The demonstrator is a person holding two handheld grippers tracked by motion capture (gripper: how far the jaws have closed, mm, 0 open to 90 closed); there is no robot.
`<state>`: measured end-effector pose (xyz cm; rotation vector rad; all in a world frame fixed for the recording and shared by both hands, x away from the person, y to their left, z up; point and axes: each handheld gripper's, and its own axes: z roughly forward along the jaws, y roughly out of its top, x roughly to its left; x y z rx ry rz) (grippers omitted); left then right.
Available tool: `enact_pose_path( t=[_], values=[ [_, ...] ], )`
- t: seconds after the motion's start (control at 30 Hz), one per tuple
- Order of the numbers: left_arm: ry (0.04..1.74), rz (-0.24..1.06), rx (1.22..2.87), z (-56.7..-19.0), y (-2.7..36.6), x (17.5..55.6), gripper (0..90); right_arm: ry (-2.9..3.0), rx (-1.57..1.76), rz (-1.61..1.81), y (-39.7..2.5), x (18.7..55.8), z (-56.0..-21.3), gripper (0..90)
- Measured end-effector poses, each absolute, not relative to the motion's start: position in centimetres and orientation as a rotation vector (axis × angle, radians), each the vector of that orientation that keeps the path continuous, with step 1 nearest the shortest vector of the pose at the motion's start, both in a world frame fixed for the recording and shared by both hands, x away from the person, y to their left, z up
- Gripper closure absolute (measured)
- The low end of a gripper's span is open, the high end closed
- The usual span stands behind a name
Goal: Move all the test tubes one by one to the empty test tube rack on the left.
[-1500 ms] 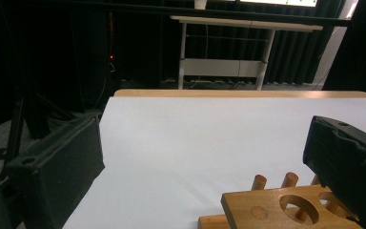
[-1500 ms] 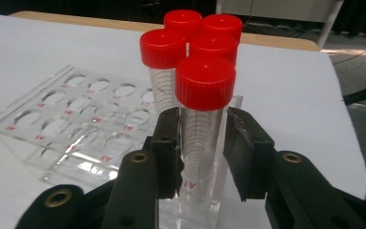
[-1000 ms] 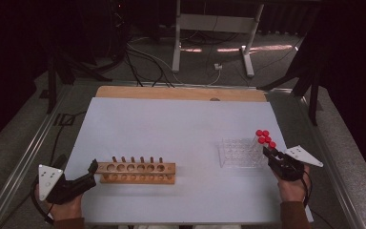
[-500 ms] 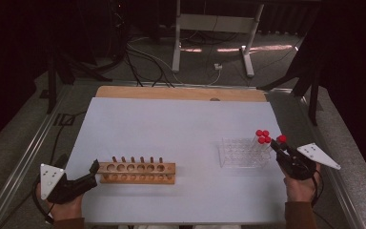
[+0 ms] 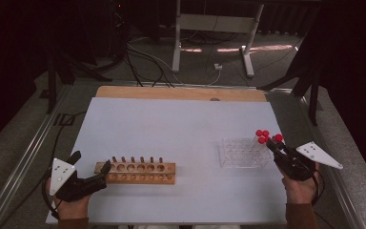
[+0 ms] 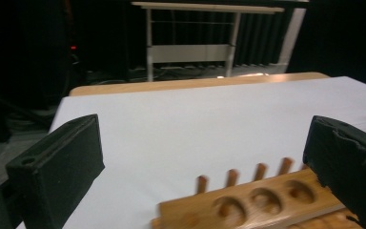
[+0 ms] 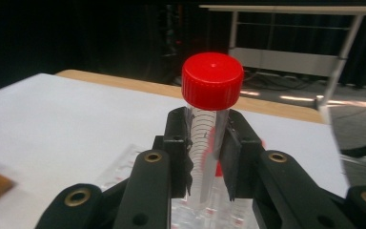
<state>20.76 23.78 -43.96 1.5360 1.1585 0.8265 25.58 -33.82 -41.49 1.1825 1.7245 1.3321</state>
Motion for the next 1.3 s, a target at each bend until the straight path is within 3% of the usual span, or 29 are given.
enact_pose_path(
  t=[0.33,1.3],
  values=[
    [1.098,0.759,1.53,-42.0,21.8,22.1,0.6,1.86,1.083,1.426,-31.0,25.9,-39.8,74.1],
    [0.864,0.558,1.659,-39.3,11.4,25.3,3.4,2.105,0.976,1.461,-24.4,27.0,-42.0,74.1]
  ],
)
